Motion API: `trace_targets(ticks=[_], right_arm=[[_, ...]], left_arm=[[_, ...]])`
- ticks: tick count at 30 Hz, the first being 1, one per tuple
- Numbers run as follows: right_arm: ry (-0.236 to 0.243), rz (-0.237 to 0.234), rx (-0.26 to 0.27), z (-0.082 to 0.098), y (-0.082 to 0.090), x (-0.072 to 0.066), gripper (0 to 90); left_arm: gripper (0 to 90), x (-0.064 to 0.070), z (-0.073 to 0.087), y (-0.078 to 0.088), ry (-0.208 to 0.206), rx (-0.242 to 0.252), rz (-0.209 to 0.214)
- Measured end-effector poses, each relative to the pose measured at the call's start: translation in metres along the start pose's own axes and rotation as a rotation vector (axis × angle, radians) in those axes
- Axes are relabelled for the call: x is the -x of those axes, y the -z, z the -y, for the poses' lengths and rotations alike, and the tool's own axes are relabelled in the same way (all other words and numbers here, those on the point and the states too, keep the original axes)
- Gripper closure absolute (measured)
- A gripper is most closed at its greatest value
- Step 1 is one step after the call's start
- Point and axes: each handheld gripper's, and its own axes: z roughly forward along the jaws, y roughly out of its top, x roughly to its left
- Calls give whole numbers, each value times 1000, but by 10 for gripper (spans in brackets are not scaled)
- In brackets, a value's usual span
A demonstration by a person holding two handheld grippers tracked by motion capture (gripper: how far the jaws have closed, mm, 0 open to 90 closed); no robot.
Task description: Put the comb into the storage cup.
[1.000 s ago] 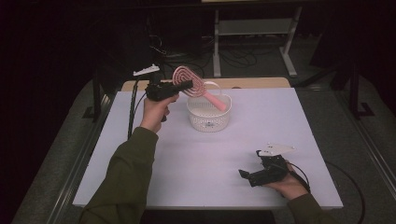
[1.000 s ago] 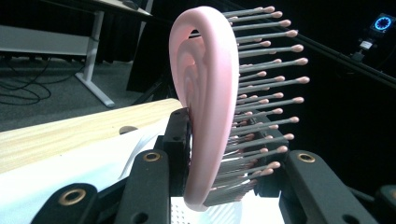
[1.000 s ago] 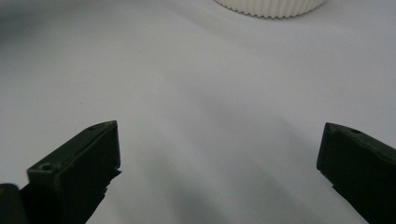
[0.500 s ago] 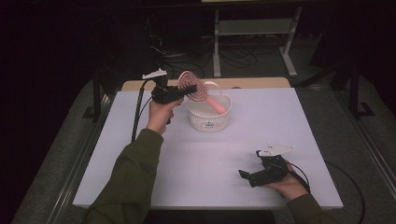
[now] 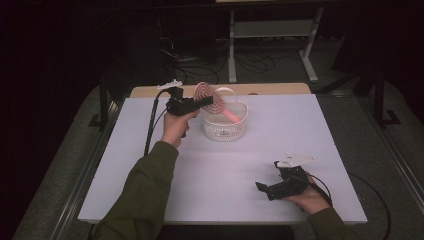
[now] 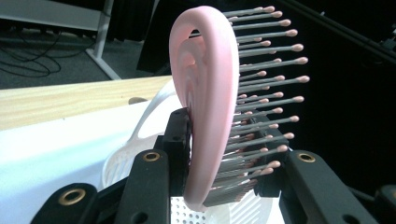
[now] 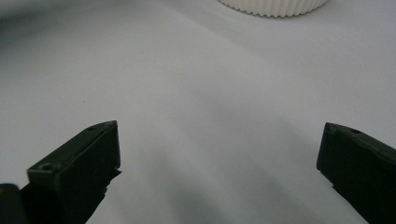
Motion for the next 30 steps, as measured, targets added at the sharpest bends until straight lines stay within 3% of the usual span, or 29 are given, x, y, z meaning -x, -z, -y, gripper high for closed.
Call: trace_targets(ticks=[10, 30], right_arm=[[8, 5, -7, 0, 0, 0, 0], [11, 4, -13, 0, -1, -1, 0]], left_arm=[[645, -1, 7, -9, -4, -29, -14], [627, -14, 13, -2, 27, -40, -47]])
